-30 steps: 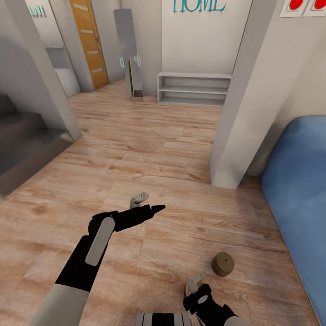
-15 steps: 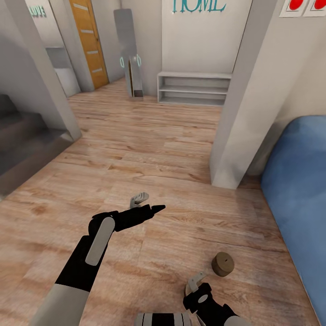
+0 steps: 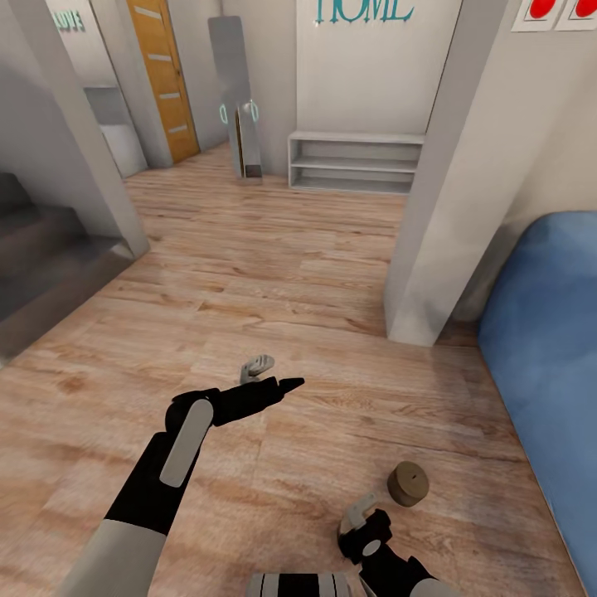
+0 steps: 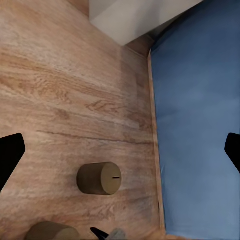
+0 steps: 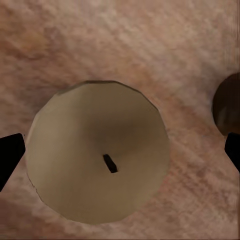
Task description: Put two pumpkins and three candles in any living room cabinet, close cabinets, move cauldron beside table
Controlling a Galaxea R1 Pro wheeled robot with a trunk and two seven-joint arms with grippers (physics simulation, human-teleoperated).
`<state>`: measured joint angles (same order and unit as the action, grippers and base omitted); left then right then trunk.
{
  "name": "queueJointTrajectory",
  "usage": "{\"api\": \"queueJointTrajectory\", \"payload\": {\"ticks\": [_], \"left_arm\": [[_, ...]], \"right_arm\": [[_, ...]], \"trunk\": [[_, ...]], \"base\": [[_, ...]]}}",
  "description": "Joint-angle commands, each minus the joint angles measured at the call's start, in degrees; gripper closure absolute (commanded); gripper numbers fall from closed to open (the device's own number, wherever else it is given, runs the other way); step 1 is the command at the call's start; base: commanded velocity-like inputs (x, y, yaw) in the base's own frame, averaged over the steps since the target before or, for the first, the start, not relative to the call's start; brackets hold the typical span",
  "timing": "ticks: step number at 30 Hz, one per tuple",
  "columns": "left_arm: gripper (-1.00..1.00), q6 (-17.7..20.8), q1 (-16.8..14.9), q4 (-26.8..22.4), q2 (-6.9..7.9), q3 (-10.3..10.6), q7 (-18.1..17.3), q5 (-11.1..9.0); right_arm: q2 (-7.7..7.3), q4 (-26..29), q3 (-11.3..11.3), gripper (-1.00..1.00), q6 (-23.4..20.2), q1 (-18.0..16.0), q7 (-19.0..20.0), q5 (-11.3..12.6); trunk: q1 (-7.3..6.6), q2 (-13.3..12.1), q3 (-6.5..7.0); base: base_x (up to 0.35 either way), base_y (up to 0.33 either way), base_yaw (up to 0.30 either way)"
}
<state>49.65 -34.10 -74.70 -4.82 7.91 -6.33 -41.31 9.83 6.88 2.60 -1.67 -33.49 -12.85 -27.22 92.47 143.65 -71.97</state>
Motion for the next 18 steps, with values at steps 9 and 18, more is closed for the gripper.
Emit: {"api": "queueJointTrajectory", "payload": {"ticks": [9, 18], "left_arm": [[-1.0, -0.25, 0.0, 0.08, -0.01, 0.0, 0.0, 0.0], [-1.0, -0.26, 0.0, 0.08, -0.01, 0.0, 0.0, 0.0]], "right_arm": [[0.02, -0.26, 0.04, -1.0, 0.59, 0.01, -0.78, -0.09], [-0.01, -0.31, 0.1, -1.0, 1.05, 0.0, -0.66, -0.11]], "trunk": [[0.1, 0.05, -0.89], [0.1, 0.05, -0.89]], "base": [[0.0, 0.0, 0.0], [0.0, 0.0, 0.0]]}}
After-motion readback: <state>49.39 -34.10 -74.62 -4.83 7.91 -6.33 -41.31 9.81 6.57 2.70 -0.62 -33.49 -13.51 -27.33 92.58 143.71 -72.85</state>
